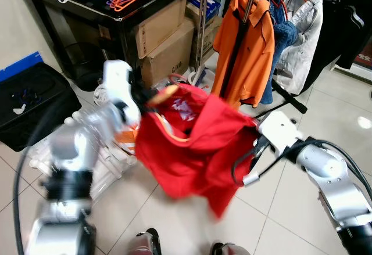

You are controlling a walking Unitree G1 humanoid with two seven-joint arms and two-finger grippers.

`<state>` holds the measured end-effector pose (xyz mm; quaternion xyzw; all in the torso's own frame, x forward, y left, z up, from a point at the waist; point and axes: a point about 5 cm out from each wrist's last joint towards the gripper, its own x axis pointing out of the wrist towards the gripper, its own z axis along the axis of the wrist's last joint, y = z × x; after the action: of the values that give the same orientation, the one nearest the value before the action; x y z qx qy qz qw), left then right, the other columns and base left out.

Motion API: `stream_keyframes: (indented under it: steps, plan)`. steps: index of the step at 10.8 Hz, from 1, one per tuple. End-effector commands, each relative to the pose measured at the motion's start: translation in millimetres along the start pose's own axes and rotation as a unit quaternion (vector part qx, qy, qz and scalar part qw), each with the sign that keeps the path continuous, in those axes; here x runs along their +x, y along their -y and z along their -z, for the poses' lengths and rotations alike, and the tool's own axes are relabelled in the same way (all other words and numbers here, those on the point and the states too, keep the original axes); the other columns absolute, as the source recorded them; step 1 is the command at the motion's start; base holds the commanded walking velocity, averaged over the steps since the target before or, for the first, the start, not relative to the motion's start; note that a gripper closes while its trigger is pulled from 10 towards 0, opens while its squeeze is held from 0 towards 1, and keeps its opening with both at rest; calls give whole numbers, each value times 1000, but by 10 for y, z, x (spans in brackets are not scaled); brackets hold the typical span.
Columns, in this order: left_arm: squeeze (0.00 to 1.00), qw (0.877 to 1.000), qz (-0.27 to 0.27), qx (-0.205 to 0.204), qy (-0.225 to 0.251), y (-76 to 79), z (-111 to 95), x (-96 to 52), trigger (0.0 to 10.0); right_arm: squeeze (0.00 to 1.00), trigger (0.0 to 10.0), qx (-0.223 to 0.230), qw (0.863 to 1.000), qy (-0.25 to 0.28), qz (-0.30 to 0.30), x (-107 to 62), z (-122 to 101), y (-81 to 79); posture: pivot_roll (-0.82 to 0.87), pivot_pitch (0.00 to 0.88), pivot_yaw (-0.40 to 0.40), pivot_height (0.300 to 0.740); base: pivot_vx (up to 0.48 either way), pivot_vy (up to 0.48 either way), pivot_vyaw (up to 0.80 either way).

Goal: Hang hanger

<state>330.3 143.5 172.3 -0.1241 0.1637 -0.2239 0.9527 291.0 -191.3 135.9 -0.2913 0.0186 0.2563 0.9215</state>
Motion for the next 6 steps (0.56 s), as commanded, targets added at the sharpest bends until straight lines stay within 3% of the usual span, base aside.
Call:
stream_keyframes:
  steps: [1,3,4,5,6]
  plan:
    - [0,1000,15,1,-9,108,43,6,0,24,0,-7,998,19,53,-8,-73,172,-157,101,4,740,0,0,0]
    - [0,1000,-5,6,-4,69,160,49,0,12,0,26,998,42,40,50,-141,90,-146,94,2,740,0,0,0]
    - [0,998,-20,48,28,9,133,90,10000,12,0,47,997,54,15,64,-154,-27,-143,92,2,740,0,0,0]
    - [0,992,-30,113,48,-18,76,91,10000,12,0,69,995,67,0,70,-174,-109,-145,89,2,740,0,0,0]
    - [663,984,-6,161,80,65,-55,65,10000,16,0,83,994,74,-5,68,-189,-134,-147,89,3,740,0,0,0]
